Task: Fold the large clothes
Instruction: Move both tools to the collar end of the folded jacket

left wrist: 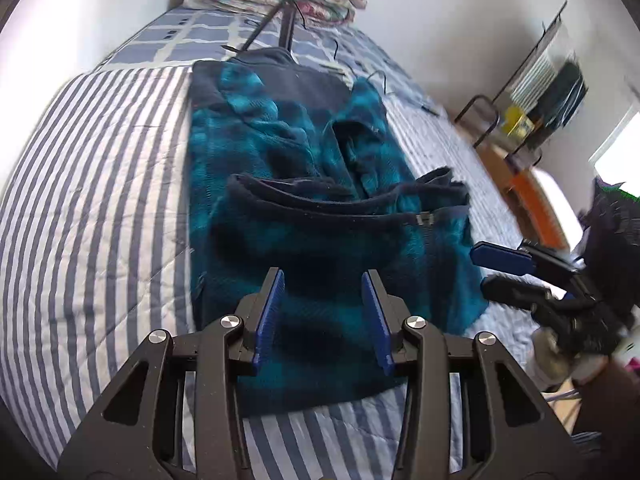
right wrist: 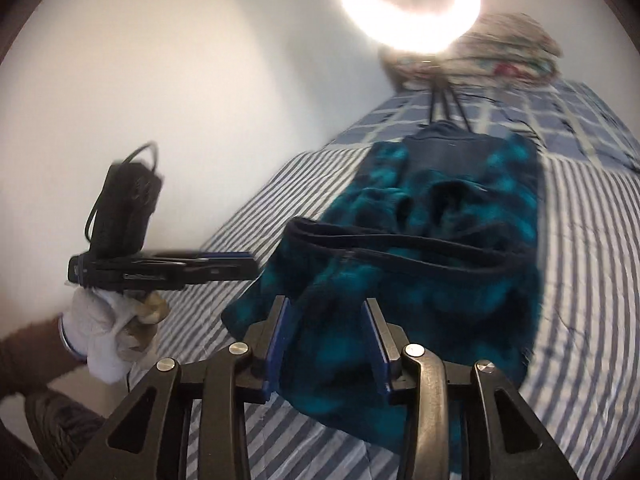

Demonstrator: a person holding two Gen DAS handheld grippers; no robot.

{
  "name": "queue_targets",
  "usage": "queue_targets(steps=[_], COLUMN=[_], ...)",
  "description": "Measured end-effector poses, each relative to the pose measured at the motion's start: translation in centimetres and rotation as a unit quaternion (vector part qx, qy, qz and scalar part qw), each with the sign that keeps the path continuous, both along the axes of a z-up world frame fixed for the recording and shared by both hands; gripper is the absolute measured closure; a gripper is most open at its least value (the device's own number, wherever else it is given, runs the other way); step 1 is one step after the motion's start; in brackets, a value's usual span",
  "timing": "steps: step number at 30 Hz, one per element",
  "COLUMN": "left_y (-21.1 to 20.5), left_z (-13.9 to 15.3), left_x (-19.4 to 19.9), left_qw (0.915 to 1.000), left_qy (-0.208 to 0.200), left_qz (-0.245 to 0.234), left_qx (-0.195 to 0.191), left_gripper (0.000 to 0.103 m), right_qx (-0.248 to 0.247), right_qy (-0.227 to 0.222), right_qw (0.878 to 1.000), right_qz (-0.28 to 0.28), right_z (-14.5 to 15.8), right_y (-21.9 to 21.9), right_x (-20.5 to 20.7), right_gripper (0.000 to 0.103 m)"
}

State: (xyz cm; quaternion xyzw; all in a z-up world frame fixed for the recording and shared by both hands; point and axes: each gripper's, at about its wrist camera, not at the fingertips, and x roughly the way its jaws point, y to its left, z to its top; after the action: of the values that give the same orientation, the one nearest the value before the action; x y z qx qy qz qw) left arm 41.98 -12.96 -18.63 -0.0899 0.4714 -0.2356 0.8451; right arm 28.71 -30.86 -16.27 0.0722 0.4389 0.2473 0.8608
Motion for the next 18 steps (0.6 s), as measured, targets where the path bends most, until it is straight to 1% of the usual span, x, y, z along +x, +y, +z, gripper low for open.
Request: queue_targets(steps=[1, 3, 5, 6, 7, 8, 9, 11, 12, 15, 17, 18], left_y=[-0.5, -0.8, -1.0, -0.9, -0.7, -0.5, -0.4, -0.2, 0.0, 0.6, 0.9, 1.2], left_z=[-0.5, -1.4, -2.6, -3.2, -3.9, -4.7, -5.4, -6.4, -6.6, -6.6, -5.9, -4.9], left_x=[0.6, 1.7, 3.3, 4.0, 4.6, 5.2, 5.6, 6.0, 6.1, 6.2, 6.0, 5.4], left_qw=[1.0000, 0.9994, 0.9976, 0.9969, 0.9966, 0.9966, 0.9965, 0.9973, 0.9976, 0.9978, 0.9977, 0.9979], left_qy=[-0.002, -0.007, -0.006, 0.000, 0.008, 0.018, 0.023, 0.023, 0.022, 0.031, 0.036, 0.026], left_qz=[0.003, 0.016, 0.035, 0.042, 0.046, 0.048, 0.051, 0.053, 0.054, 0.054, 0.056, 0.054], left_qx=[0.009, 0.031, 0.059, 0.067, 0.068, 0.064, 0.062, 0.046, 0.039, 0.021, 0.016, 0.024], left_gripper=[0.062, 0.062, 0.069, 0.073, 0.075, 0.078, 0.081, 0.082, 0.082, 0.082, 0.082, 0.082], right_qx=[-0.019, -0.060, -0.101, -0.122, -0.139, -0.150, -0.145, -0.111, -0.104, -0.120, -0.098, -0.071], right_qy=[-0.002, 0.005, 0.018, 0.025, 0.033, 0.048, 0.068, 0.094, 0.093, 0.089, 0.095, 0.090], right_qw=[1.000, 0.998, 0.995, 0.992, 0.989, 0.986, 0.985, 0.985, 0.986, 0.985, 0.986, 0.988], right_qz=[0.010, 0.007, -0.013, -0.029, -0.045, -0.059, -0.071, -0.090, -0.095, -0.090, -0.094, -0.105], right_z=[-0.3, -1.6, -3.2, -4.0, -4.7, -5.6, -6.8, -8.3, -8.7, -8.5, -7.4, -6.3], right_y=[0.7, 1.7, 1.3, 0.9, 0.4, -0.3, -1.1, -2.5, -2.7, -2.4, -3.1, -3.9], right_x=[0.3, 1.7, 3.0, 3.7, 4.2, 4.8, 5.4, 5.8, 5.7, 5.6, 5.4, 5.1], right_gripper=[0.066, 0.069, 0.070, 0.073, 0.074, 0.080, 0.086, 0.086, 0.086, 0.086, 0.086, 0.085])
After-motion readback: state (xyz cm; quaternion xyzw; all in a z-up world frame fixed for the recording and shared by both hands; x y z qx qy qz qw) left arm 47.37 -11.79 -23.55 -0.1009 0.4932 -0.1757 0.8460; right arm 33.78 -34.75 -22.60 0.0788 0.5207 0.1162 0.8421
